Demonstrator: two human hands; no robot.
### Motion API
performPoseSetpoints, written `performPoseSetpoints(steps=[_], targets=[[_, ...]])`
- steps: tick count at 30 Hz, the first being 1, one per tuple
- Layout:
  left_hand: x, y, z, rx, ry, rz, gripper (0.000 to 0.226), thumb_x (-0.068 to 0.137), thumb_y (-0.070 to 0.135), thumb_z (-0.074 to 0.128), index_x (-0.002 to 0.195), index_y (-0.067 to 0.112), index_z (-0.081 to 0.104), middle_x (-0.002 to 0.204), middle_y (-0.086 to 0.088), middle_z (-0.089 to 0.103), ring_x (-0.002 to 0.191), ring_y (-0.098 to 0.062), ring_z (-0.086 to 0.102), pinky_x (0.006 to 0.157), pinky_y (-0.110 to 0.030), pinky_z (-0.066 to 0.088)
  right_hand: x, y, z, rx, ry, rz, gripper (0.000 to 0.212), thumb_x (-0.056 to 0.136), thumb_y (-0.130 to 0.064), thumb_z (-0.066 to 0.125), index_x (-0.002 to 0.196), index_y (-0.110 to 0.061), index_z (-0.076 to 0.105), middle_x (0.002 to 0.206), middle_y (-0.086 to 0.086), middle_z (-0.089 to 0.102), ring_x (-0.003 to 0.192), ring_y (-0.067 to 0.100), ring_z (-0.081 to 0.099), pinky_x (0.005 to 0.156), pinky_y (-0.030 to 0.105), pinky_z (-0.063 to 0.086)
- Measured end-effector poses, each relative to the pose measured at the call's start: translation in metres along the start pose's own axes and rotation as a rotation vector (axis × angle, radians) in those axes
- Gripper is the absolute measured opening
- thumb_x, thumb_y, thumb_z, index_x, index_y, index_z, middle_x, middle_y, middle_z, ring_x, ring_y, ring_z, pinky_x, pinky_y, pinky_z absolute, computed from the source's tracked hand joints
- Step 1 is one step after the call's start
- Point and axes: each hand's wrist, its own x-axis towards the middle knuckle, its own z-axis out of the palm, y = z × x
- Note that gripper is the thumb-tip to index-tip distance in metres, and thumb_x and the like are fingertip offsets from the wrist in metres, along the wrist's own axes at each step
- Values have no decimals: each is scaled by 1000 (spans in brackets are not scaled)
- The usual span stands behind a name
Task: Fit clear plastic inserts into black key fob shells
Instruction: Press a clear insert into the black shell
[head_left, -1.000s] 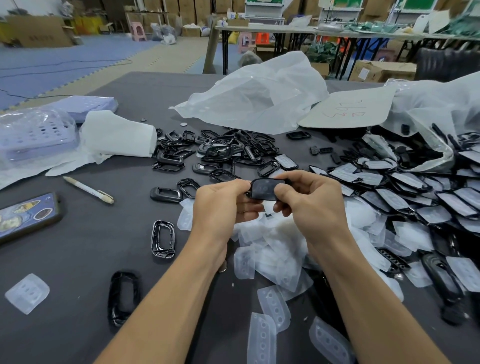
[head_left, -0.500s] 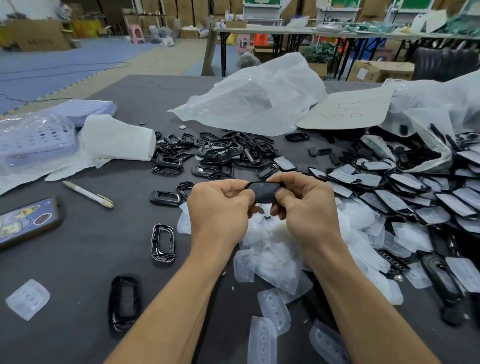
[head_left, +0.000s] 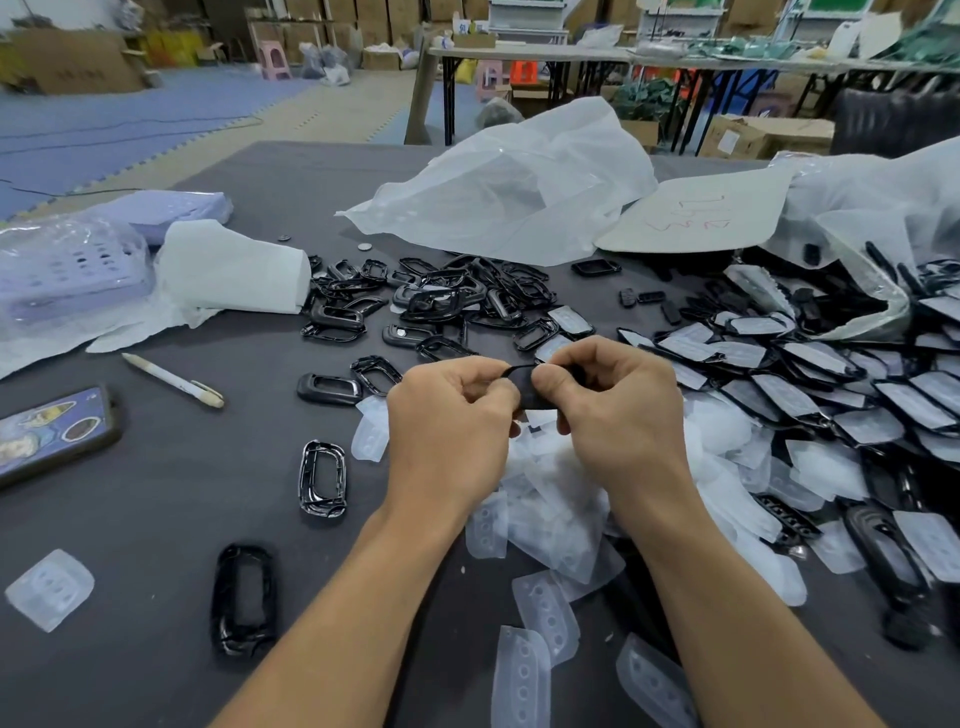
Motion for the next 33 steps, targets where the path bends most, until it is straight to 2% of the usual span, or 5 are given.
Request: performPoseSetpoints(steps=[9,13,16,28,33], targets=[[8,1,-8,-185,-185,-135,39,63,6,53,76,23,85,70,-8,77,60,-21,73,56,-28,57,3,0,-2,56,-4,0,17,83,-11,82,70,-17,72,54,-3,63,45,13,53,49,25,44],[7,3,-7,-180,-103,-95,27,74,12,67,70,34,83,67,-3,77,59,-21,74,58,-27,59,3,1,-1,56,-15,-3,17,84,-12,82,71,-18,72,56,-1,65,48,15,55,52,30,45],[7,2,-5,-110,-87,-39,46,84,6,78,67,49,78,66,2,77,60,-17,76,57,-24,60,3,2,-1,75,-28,-8,17,84,-11,82,71,-17,72,58,-1,66,49,15,56,53,30,47],[9,4,-2,-71,47,-100,49,78,3,82,60,48,76,55,-1,72,53,-22,73,53,-31,63,3,2,-1,234,-54,60,29,94,5,64,78,-16,77,62,4,69,44,17,57,44,21,44],[12,1,-7,-155,-98,-187,33,83,-3,74,64,23,82,61,-12,74,51,-22,69,52,-29,57,3,3,-1,174,-40,39,28,94,1,65,79,-19,78,58,2,67,45,16,57,46,21,43]])
